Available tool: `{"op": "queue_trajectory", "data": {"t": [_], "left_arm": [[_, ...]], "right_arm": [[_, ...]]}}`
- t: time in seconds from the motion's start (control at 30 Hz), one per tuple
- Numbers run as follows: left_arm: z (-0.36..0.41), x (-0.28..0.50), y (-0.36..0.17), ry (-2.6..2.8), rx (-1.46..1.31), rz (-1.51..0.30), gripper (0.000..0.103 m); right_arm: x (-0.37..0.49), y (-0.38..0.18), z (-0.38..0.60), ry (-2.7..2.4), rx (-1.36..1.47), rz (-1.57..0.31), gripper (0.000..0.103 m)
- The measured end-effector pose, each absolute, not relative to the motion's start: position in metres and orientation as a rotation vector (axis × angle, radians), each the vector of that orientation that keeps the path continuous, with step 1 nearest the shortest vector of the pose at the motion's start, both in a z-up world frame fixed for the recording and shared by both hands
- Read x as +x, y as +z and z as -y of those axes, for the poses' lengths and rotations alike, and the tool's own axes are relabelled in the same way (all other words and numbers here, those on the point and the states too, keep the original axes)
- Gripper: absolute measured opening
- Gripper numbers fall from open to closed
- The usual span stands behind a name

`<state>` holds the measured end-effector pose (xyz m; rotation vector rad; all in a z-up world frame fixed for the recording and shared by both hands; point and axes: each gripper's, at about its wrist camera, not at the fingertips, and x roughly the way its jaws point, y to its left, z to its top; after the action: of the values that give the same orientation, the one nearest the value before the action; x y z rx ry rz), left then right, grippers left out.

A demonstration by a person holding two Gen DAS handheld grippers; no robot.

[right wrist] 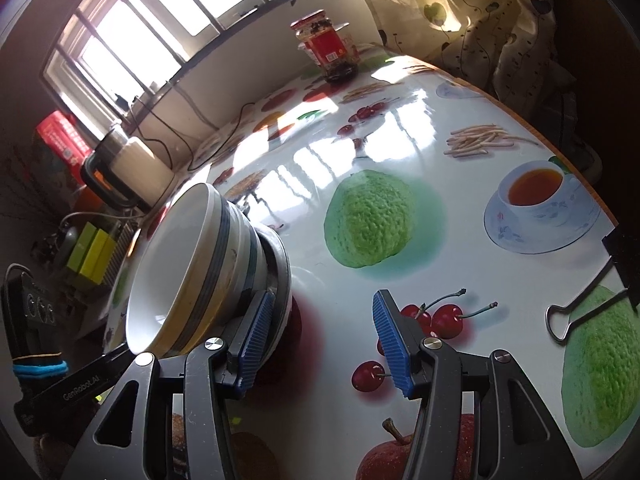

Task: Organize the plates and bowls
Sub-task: 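Close the left tool on the steel bowl rim while the right tool grips it too, then lift the steel bowl holding the nested bowls with both tools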

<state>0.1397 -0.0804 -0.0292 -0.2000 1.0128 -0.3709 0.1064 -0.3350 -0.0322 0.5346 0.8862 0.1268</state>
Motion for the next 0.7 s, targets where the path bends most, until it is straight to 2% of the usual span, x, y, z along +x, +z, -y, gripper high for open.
{"op": "queue_trajectory", "data": {"t": [0.17,0.27,0.33,0.5,0.7], "left_arm": [[0.080,0.139,-0.030,-0.377,-0.204,-1.011,0.043],[0.080,0.139,-0.030,-0.381,-0.217,-1.012,0.042],[0.081,0.140,-0.030,-0.389,-0.225,-1.013,0.039],[0.083,0.140,-0.029,-0.420,-0.243,-1.010,0.027],[0.082,0.141,-0.031,-0.443,-0.269,-1.015,0.022]], "right_arm": [[0.106,-0.039,0.342,0.175,0.642,-0.889,0.045],[0.106,-0.041,0.344,0.208,0.685,-0.885,0.037],[0.106,-0.041,0.344,0.234,0.713,-0.883,0.028],[0.105,-0.043,0.345,0.265,0.755,-0.872,0.022],[0.105,-0.044,0.346,0.298,0.779,-0.868,0.017]]}}
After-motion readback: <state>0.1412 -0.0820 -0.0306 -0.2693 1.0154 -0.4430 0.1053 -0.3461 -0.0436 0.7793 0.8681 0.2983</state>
